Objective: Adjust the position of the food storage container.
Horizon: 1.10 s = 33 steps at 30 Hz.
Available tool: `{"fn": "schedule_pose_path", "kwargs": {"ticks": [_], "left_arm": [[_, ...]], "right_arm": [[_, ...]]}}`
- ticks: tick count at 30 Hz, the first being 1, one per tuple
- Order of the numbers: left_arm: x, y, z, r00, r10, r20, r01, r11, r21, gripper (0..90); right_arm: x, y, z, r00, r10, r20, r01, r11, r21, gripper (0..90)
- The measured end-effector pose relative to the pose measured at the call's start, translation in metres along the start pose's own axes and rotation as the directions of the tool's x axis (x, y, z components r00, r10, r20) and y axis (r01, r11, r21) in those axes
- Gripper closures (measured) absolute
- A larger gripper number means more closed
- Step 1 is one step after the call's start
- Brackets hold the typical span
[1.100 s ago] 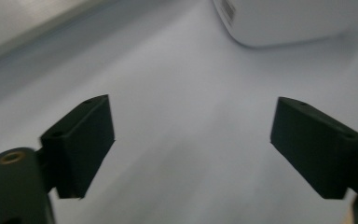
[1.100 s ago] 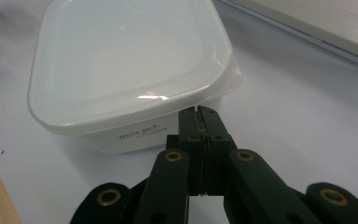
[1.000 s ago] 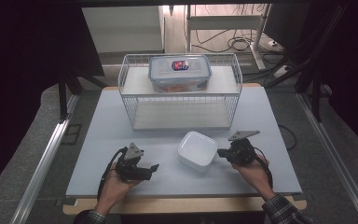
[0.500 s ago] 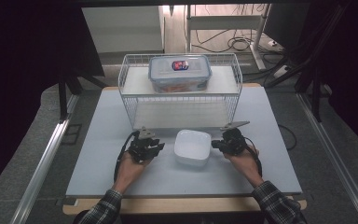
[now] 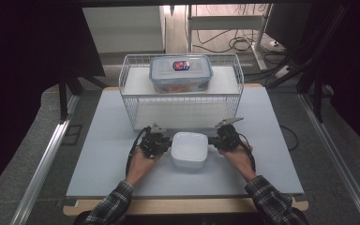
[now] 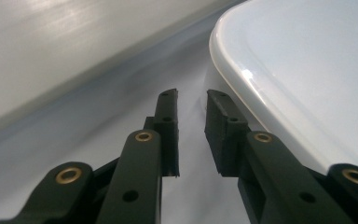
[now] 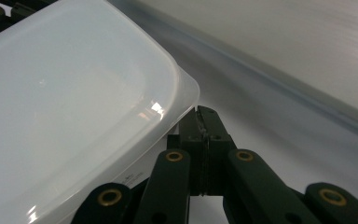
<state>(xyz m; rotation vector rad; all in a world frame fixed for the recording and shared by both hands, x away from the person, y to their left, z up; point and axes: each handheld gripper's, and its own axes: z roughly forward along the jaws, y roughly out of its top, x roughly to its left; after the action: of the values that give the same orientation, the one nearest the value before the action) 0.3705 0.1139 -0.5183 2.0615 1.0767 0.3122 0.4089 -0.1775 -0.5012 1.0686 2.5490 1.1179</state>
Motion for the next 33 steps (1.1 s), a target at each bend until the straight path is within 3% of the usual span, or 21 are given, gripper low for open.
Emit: {"fn": "schedule_pose_path", "kwargs": {"ticks": [1, 3, 10, 20, 23, 25, 28, 32, 33], "left_arm": [[-0.002, -0.004, -0.005, 0.9997, -0.022, 0.007, 0.022, 0.9998, -0.001, 74.2], [-0.005, -0.007, -0.011, 0.9996, -0.029, -0.004, 0.029, 0.9995, 0.013, 74.4], [-0.017, -0.021, -0.027, 0.9979, -0.065, 0.000, 0.065, 0.9976, 0.023, 73.1], [-0.032, -0.028, -0.030, 0.9988, -0.049, 0.004, 0.049, 0.9979, 0.041, 73.1], [-0.030, -0.029, -0.033, 0.9991, -0.042, 0.002, 0.042, 0.9981, 0.045, 67.2], [-0.028, -0.032, -0.037, 0.9992, -0.022, -0.033, 0.024, 0.9988, 0.043, 62.1], [-0.023, -0.039, -0.046, 0.9987, -0.017, -0.049, 0.019, 0.9992, 0.034, 52.1], [-0.023, -0.045, -0.053, 0.9975, -0.004, -0.071, 0.005, 0.9997, 0.024, 39.6], [-0.024, -0.049, -0.057, 0.9973, 0.001, -0.074, 0.000, 0.9999, 0.014, 36.0]], "right_arm": [[0.005, -0.001, 0.001, 0.9998, -0.011, -0.017, 0.011, 1.000, 0.005, 89.1], [0.010, -0.001, 0.001, 0.9994, -0.025, -0.023, 0.025, 1.000, 0.011, 89.0], [0.022, -0.003, 0.000, 0.9981, -0.058, -0.018, 0.059, 0.998, 0.017, 88.5], [0.021, -0.007, -0.002, 0.9985, -0.054, -0.003, 0.054, 0.998, 0.027, 88.5], [0.021, -0.008, -0.004, 0.9981, -0.061, -0.005, 0.061, 0.998, 0.030, 87.6], [0.022, -0.010, -0.009, 0.9977, -0.066, -0.014, 0.066, 0.997, 0.027, 86.6], [0.021, -0.014, -0.021, 0.9964, -0.085, 0.006, 0.085, 0.996, 0.012, 83.8], [0.019, -0.020, -0.035, 0.9963, -0.085, 0.017, 0.085, 0.996, -0.018, 76.6], [0.020, -0.024, -0.043, 0.9961, -0.086, 0.019, 0.087, 0.996, -0.034, 70.3]]}}
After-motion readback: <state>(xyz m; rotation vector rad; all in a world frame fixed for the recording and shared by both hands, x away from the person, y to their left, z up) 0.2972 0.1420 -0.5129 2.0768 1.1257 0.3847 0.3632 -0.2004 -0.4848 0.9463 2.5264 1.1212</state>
